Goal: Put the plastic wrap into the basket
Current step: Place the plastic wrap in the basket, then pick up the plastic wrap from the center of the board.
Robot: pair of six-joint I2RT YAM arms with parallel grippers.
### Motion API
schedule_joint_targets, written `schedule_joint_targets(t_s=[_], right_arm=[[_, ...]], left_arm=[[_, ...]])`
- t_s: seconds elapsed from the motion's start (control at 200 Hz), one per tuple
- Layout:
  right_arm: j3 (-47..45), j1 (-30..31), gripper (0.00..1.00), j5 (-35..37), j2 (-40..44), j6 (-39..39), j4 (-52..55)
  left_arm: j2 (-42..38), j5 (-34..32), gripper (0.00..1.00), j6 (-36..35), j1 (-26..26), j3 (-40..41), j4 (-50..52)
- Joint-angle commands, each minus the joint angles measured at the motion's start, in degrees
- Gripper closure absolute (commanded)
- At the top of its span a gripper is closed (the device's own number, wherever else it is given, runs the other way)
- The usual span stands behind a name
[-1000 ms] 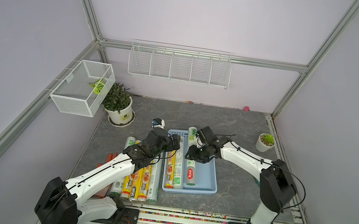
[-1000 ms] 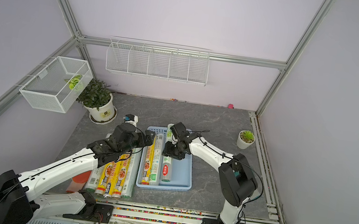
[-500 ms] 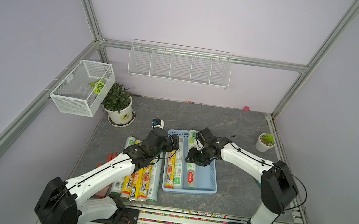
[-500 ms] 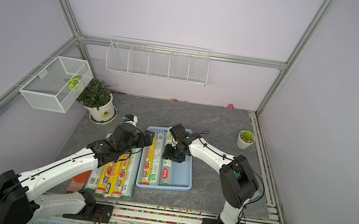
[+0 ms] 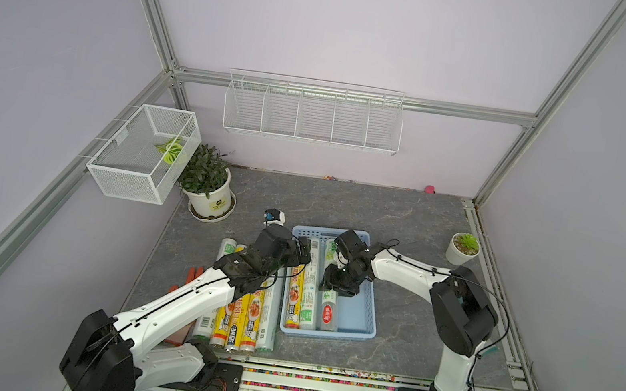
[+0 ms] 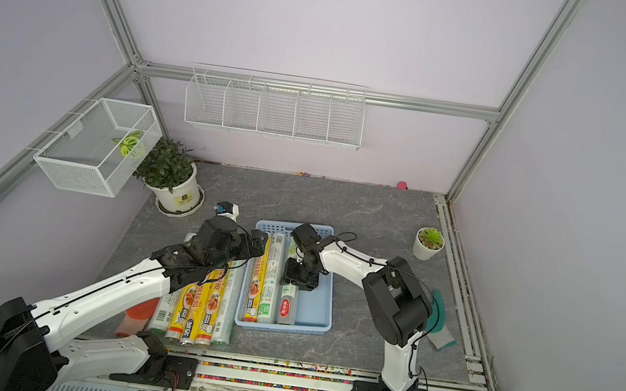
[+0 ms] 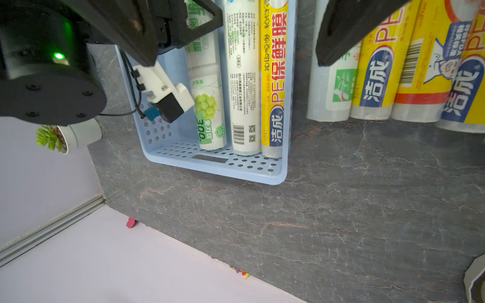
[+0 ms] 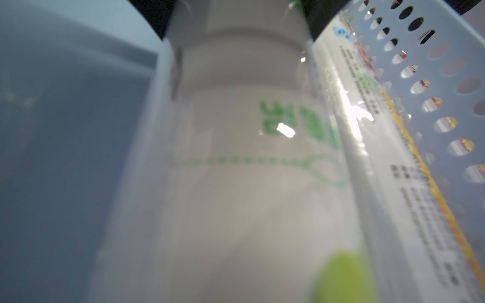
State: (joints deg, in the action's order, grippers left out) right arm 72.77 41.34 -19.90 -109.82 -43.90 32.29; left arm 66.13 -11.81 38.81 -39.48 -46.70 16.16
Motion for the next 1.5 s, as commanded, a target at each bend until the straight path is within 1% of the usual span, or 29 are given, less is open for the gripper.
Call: schedule_joint_targets(t_s=[0.0,0.16,0.24,0.365,0.51,0.6,0.625,0.675,0.735,0.82,0.9,0.965,1.08,1.135,1.22,1.335,1.42,1.499], right_arm=[[1.1,0.0,0.40,1.8,2.9,-0.1,-1.1],[-0.2,-0.4,0.36,0.5,4.6,0.3,-1.8],[-0.3,-0.5,0.36,0.2,5.8,0.8,-1.8],[-1.9,-1.5,0.37,-2.0,7.2,0.2,-4.1],[-1.7,-1.6,0.37,-0.2,9.4,0.7,-2.6],[-1.1,-1.6,0.37,0.7,11.3,2.0,-2.3],[-0.7,-1.6,0.37,0.7,11.7,2.5,-2.2],[0.1,-1.5,0.37,0.3,12.5,3.8,-2.2],[1.0,-1.1,0.36,0.3,13.4,5.3,-2.4],[2.5,0.0,0.34,0.8,13.5,7.7,-2.5],[3.8,0.9,0.32,1.2,12.9,9.0,-2.8],[4.4,1.5,0.29,1.0,12.1,9.0,-3.9],[5.7,2.6,0.27,0.1,10.3,7.9,-5.4],[5.8,3.2,0.27,-0.1,9.7,7.5,-6.3],[5.6,4.0,0.27,-0.4,8.9,6.5,-7.4],[5.3,4.7,0.27,-0.8,8.0,6.0,-8.0],[4.5,4.8,0.26,-0.5,8.3,5.0,-8.6],[2.9,4.8,0.25,0.6,8.7,4.4,-10.2]], left_arm=[[-1.8,-1.0,0.00,-0.1,0.2,0.9,1.9],[-2.0,-1.8,0.00,-0.3,0.3,1.7,1.5],[-1.3,-2.1,0.00,-0.4,0.3,-0.2,4.2],[-0.6,-3.0,0.00,-1.9,0.4,-0.1,3.0],[-0.4,-5.9,0.00,-0.4,0.5,-1.2,6.4],[-1.3,-7.3,0.05,0.0,1.4,-0.8,9.7],[-1.8,-7.0,0.08,-0.3,2.0,-0.7,10.8],[-3.2,-5.3,0.15,-1.0,3.7,0.0,13.0],[-5.6,-1.1,0.21,-2.4,6.8,1.6,14.9],[-8.5,8.0,0.29,-4.2,11.4,4.5,16.6],[-9.4,13.6,0.39,-2.8,12.1,5.8,17.6],[-8.7,16.6,0.44,-0.4,12.1,6.1,18.7],[-6.2,20.1,0.49,0.6,12.1,6.6,19.3],[-4.8,19.3,0.52,1.1,12.1,6.4,20.3],[-3.0,17.4,0.53,1.4,12.1,6.4,21.0],[0.3,19.4,0.53,1.8,12.2,6.2,19.8],[4.0,23.9,0.50,-0.5,12.1,4.4,19.3],[7.8,23.8,0.49,-1.3,12.1,3.4,19.6]])
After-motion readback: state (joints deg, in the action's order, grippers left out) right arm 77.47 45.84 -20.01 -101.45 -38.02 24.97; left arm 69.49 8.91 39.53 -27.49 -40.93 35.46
